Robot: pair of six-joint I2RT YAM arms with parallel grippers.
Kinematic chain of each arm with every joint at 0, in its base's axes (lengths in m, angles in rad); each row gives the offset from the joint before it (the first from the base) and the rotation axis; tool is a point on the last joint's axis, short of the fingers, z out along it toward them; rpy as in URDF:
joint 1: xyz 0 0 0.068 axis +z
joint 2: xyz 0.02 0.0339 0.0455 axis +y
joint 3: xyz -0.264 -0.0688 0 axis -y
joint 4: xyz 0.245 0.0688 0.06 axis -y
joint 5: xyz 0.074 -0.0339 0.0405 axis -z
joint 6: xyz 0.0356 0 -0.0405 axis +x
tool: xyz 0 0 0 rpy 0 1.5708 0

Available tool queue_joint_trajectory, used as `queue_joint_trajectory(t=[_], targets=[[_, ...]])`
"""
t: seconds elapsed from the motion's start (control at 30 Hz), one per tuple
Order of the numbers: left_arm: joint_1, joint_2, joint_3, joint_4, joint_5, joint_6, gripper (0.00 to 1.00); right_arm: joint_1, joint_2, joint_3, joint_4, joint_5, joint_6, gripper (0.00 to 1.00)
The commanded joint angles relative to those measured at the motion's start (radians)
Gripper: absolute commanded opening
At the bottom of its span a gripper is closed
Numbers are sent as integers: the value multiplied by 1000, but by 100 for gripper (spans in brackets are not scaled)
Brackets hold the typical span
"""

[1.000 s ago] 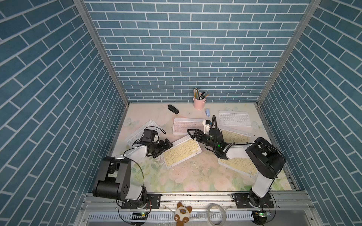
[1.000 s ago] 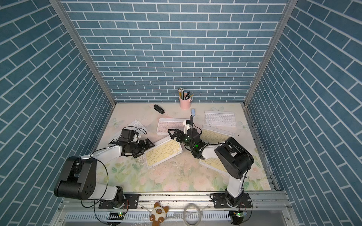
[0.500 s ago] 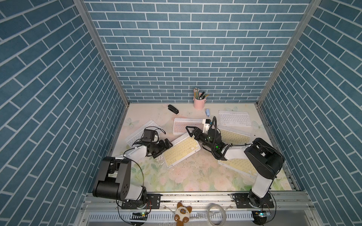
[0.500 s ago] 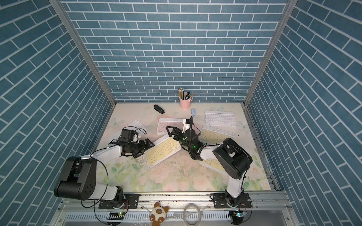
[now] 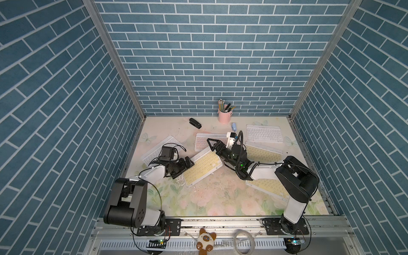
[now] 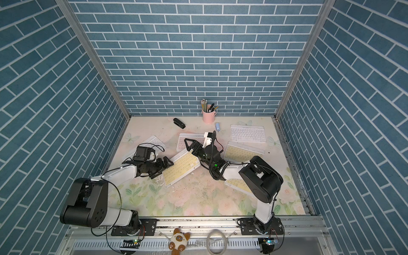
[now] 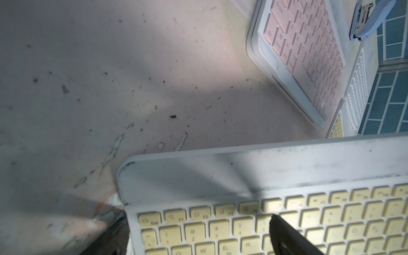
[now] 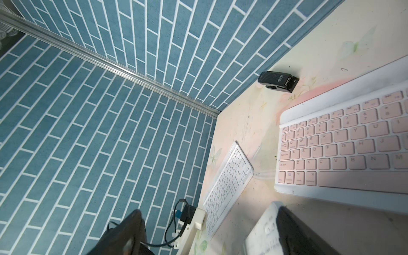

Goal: Stack the numeric keypads
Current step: Pick up the numeric keypad from the center of the board.

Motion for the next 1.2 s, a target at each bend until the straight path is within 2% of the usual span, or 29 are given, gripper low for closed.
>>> queue_joint_trajectory(t=[0.0, 0.33, 0.67, 0.73, 0.83, 1.17], targets=[[-19, 21, -35, -8, 68, -4, 100, 80, 40, 17, -20, -54, 168, 94], [-17, 11, -53, 8, 70, -6, 100, 102, 99, 39, 5, 2, 268, 93], [-18, 10, -57, 19, 75, -9, 100, 108, 84, 28, -43, 19, 287, 93], [-18, 12, -58, 22, 76, -7, 100, 108, 77, 44, -106, 8, 312, 92], [-18, 12, -58, 24, 77, -8, 100, 109, 58, 117, -342, -34, 289, 91], [-18, 15, -62, 26, 79, -6, 100, 112, 76, 108, -335, -57, 306, 90]])
